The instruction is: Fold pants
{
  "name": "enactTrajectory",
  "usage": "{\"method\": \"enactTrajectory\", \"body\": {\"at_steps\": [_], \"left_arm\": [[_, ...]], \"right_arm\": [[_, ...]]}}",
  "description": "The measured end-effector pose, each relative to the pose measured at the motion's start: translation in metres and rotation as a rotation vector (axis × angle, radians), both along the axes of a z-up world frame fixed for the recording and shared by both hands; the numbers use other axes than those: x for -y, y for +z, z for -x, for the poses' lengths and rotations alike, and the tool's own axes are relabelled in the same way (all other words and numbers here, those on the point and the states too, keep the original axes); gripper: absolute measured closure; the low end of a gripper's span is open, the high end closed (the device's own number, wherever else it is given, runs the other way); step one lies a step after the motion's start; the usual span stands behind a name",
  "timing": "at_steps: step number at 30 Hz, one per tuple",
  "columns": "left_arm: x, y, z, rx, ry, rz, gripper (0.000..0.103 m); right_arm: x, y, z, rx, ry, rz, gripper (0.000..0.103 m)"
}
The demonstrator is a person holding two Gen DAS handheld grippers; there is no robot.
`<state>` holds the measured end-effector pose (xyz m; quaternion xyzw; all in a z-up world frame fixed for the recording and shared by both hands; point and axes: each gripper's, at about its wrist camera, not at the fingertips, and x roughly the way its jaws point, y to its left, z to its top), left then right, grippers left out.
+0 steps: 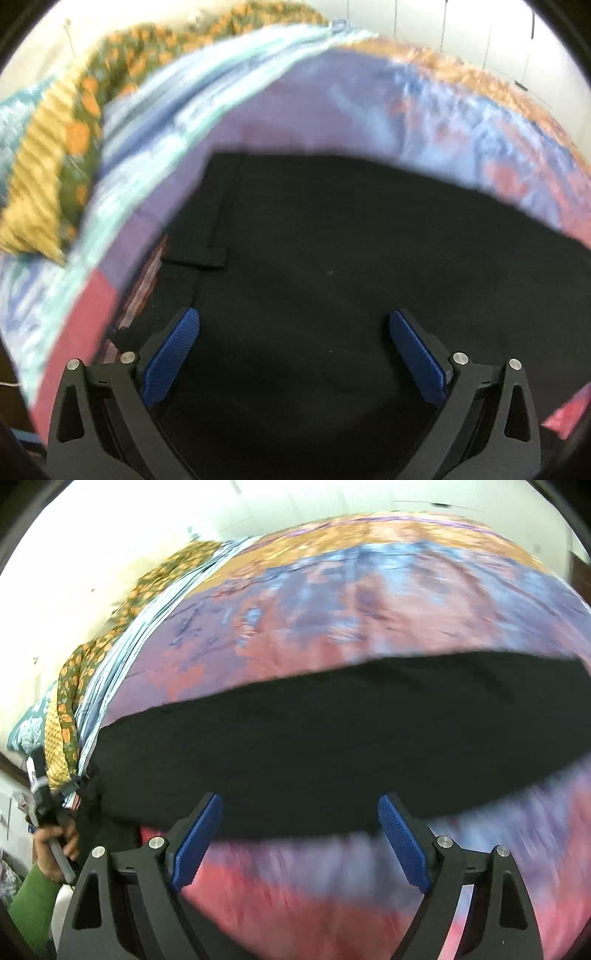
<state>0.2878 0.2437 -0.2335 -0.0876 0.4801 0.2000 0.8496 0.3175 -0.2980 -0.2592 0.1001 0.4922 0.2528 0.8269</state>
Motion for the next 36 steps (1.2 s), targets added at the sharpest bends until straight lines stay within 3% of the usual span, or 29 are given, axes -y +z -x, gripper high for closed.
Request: {"method": "enactTrajectory", "body": {"at_steps": [3,6,9,11,13,15,20,22,23,24,25,27,30,33,36], "left_arm": [[0.005,-0.009,0.01,0.074,-0.021,-0.032,0.0],[0.008,-0.009,0.013,0.082,-0.022,-0.044,0.0],[0.009,-0.011,0.016,0.101,-0.021,-0.05,0.0],[0.01,-0.012,0.015,0.103,-0.019,-0.063,0.0],[0.011,-0.013,0.013,0.102,-0.018,-0.072,0.0],[0.011,-0.014,0.011,0.102,-0.018,-0.074,0.0],[0.011,-0.016,0.009,0.103,-0.018,-0.076,0.0],[0.012,-0.017,0.007,0.1,-0.017,-0.082,0.0],[0.012,-0.017,0.007,0.098,-0.016,-0.086,0.0],[0.012,-0.018,0.006,0.097,-0.016,-0.089,0.0],[0.012,-0.018,0.005,0.096,-0.015,-0.091,0.0],[0.012,-0.018,0.004,0.094,-0.014,-0.093,0.001],[0.013,-0.018,0.003,0.085,-0.014,-0.105,0.001],[0.016,-0.016,0.001,0.07,-0.013,-0.124,0.0],[0.016,-0.013,0.0,0.054,-0.01,-0.124,0.0]], "right_arm": [[-0.001,-0.031,-0.049,-0.022,0.04,0.047,0.017],[0.054,-0.051,-0.082,-0.012,-0.023,0.102,0.018],[0.146,-0.054,-0.102,0.03,-0.193,0.184,0.018],[0.221,-0.06,-0.114,-0.033,-0.382,0.278,0.017],[0.273,-0.059,-0.116,-0.069,-0.486,0.294,0.018],[0.293,-0.053,-0.117,-0.071,-0.492,0.275,0.018],[0.28,-0.052,-0.128,-0.053,-0.347,0.218,0.02],[0.275,-0.064,-0.136,-0.105,-0.345,0.217,0.037],[0.277,-0.066,-0.134,-0.114,-0.355,0.206,0.053],[0.278,-0.064,-0.131,-0.101,-0.366,0.204,0.081],[0.28,-0.055,-0.123,-0.068,-0.38,0.198,0.1],[0.284,-0.037,-0.101,-0.005,-0.375,0.125,0.098],[0.274,0.005,-0.04,0.12,-0.303,0.093,0.098],[0.272,0.04,0.06,0.218,-0.248,0.073,0.098],[0.275,0.043,0.146,0.242,-0.258,0.112,0.098]]}}
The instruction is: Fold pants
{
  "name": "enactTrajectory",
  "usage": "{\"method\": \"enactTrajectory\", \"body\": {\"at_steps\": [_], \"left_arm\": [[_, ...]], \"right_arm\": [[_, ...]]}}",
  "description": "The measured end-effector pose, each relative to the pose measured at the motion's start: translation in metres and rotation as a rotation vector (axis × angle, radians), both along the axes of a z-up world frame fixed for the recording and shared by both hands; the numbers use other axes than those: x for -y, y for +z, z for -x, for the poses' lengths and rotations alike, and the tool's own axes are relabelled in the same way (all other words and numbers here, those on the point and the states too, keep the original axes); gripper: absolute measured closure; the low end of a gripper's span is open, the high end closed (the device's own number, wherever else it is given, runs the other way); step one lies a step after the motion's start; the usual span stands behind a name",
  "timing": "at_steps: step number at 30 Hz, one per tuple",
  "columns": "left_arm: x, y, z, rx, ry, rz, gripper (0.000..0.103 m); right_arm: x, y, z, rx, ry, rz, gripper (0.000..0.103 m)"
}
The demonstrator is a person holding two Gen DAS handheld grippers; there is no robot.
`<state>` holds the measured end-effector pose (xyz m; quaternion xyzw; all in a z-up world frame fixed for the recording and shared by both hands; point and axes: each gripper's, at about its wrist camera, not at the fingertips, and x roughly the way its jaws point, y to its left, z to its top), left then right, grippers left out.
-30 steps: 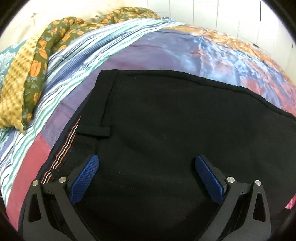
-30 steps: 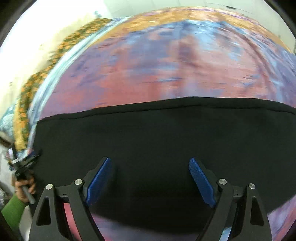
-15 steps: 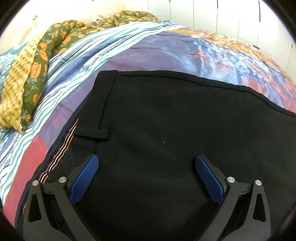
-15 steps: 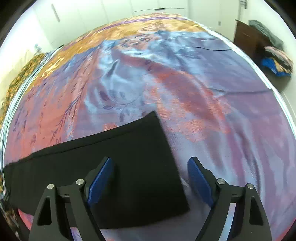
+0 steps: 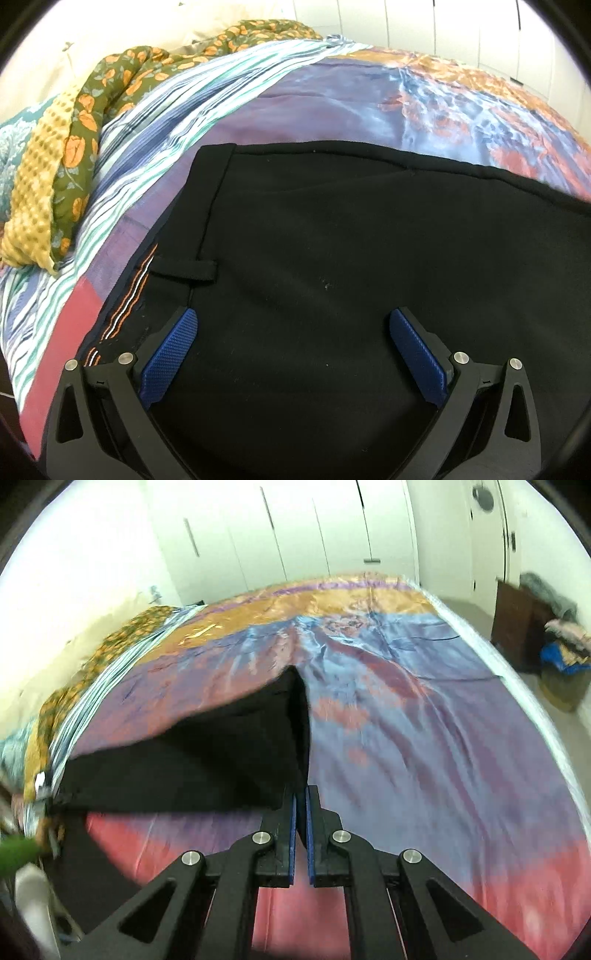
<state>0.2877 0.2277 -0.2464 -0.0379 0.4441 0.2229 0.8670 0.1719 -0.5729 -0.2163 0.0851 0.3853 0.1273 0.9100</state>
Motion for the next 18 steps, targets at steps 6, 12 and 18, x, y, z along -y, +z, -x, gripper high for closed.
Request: {"method": "enactTrajectory", "body": {"at_steps": [6,12,18], "left_arm": [[0.009,0.023,0.014,-0.101,0.013,0.044,0.001],[0.075,0.06,0.088,-0.004,-0.124,0.205,0.001],[0.164,0.029,0.145,-0.073,-0.305,0.287,0.0]], "right_arm": [[0.011,-0.049,0.095,-0.2,-0.19,0.232,0.051],[-0.043,-0.025,0.124,-0.057,-0.179,0.189,0.019],[-0.182,-0.053,0.121,-0.045,0.101,0.048,0.012]]}}
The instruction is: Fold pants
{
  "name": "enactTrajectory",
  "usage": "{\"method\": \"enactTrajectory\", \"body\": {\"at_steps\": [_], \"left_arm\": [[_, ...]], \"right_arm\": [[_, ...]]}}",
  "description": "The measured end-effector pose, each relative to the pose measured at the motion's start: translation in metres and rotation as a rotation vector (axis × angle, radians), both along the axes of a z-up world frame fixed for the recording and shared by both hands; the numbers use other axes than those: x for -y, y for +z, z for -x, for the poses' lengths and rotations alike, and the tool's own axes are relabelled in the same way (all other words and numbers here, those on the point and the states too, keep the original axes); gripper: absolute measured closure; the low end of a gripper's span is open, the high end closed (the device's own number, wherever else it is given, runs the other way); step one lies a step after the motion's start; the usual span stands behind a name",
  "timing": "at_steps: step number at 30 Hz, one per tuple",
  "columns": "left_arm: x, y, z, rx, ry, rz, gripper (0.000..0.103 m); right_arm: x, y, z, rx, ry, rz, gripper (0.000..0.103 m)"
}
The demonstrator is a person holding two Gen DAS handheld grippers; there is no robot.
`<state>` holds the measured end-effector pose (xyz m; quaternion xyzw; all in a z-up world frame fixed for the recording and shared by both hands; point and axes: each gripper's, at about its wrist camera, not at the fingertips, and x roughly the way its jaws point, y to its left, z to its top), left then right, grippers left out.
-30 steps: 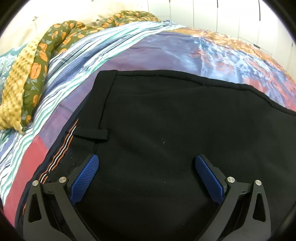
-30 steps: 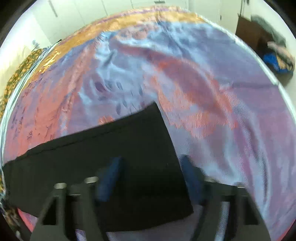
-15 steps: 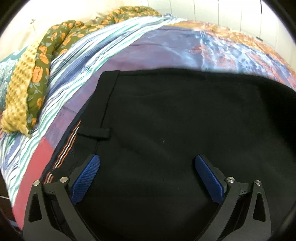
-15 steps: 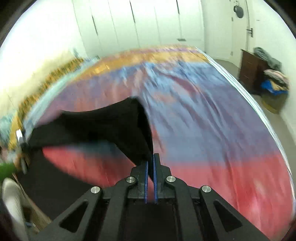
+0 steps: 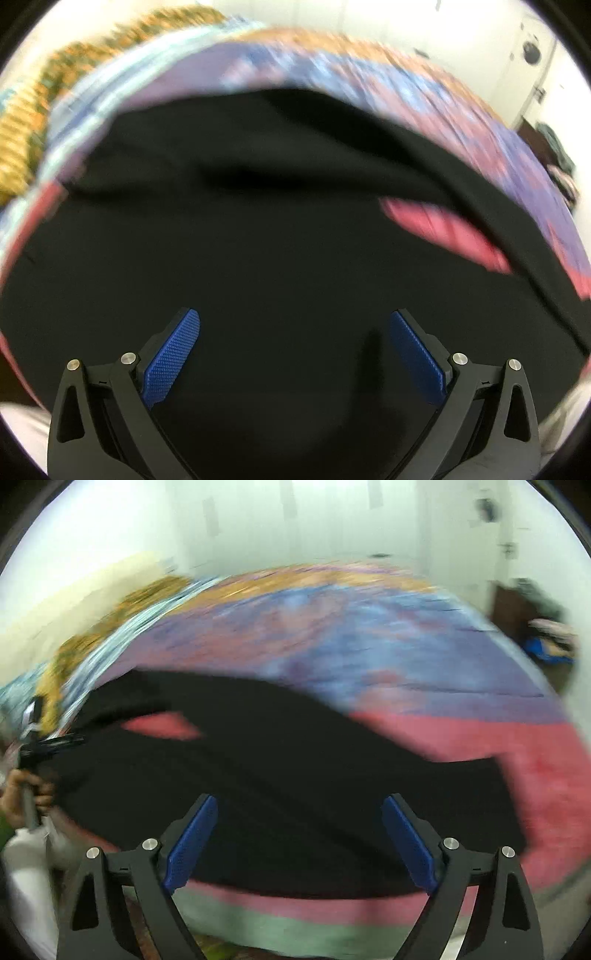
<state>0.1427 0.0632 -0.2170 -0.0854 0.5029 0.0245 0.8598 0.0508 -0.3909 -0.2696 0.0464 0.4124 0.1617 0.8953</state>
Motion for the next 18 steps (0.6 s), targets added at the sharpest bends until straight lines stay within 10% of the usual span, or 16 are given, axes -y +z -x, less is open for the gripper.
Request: {"method": "enactTrajectory", "body": {"at_steps": [6,18], "left_arm": [[0.017,-0.019,0.015,0.04,-0.034,-0.082,0.0],[0.015,-0.024,0.02,0.054,-0.079,-0.102,0.001]], "right_arm": [[-0.049,-0.065,-0.021,-0.112,-0.022,0.058,0.006],[-0.05,-0.073,-0.014,-0.062,-0.006,-0.007,0.0]]}}
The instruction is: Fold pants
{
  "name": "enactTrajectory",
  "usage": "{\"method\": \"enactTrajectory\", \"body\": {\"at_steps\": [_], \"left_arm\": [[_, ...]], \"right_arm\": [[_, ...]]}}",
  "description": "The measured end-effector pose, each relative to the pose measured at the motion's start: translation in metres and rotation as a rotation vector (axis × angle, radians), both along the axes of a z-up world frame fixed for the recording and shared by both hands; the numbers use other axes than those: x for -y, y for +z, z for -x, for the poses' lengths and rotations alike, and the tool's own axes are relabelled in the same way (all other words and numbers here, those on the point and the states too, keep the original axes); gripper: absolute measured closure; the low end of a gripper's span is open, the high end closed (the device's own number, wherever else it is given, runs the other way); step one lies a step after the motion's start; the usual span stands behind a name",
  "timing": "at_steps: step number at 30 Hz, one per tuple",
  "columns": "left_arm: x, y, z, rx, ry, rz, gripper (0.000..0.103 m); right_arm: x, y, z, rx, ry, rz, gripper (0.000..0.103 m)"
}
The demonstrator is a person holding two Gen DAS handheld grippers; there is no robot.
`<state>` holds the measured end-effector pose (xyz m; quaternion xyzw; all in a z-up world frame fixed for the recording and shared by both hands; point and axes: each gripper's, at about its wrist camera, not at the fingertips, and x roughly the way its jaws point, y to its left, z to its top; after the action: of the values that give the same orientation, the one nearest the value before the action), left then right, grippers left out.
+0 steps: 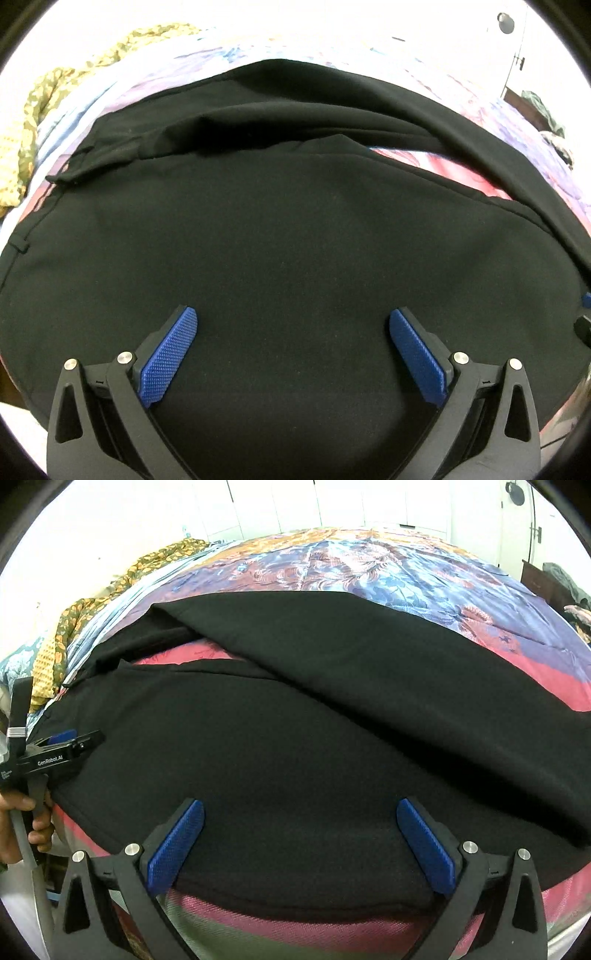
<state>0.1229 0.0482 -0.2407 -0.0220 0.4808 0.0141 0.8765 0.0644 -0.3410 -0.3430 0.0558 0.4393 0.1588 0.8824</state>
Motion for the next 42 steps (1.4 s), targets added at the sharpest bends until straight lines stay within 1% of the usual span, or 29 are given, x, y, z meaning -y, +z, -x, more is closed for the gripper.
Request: {"method": "enactTrajectory", "body": {"at_steps": [31,34,36,38,42], "left_arm": [[0.0,-0.001,0.002,0.005,-0.007,-0.008,0.001],[0.0,-0.001,0.001,0.005,-0.007,-0.007,0.001],[0.0,-0.001,0.002,0.004,-0.008,-0.007,0.001],[-0.001,-0.001,0.002,0.005,-0.009,-0.006,0.001],[0.0,-0.001,0.002,0.01,-0.004,-0.012,0.0]], "right_arm": [[-0.001,-0.001,0.004,0.013,-0.004,0.007,0.0],[-0.001,0.0,0.004,0.009,-0.004,0.009,0.0],[0.002,0.006,0.003,-0.008,-0.006,-0.002,0.0],[0.016,0.015,0.007,-0.02,-0.037,-0.109,0.0],[0.061,0.017,0.015,-0.038,-0.139,-0.446,0.0]]}}
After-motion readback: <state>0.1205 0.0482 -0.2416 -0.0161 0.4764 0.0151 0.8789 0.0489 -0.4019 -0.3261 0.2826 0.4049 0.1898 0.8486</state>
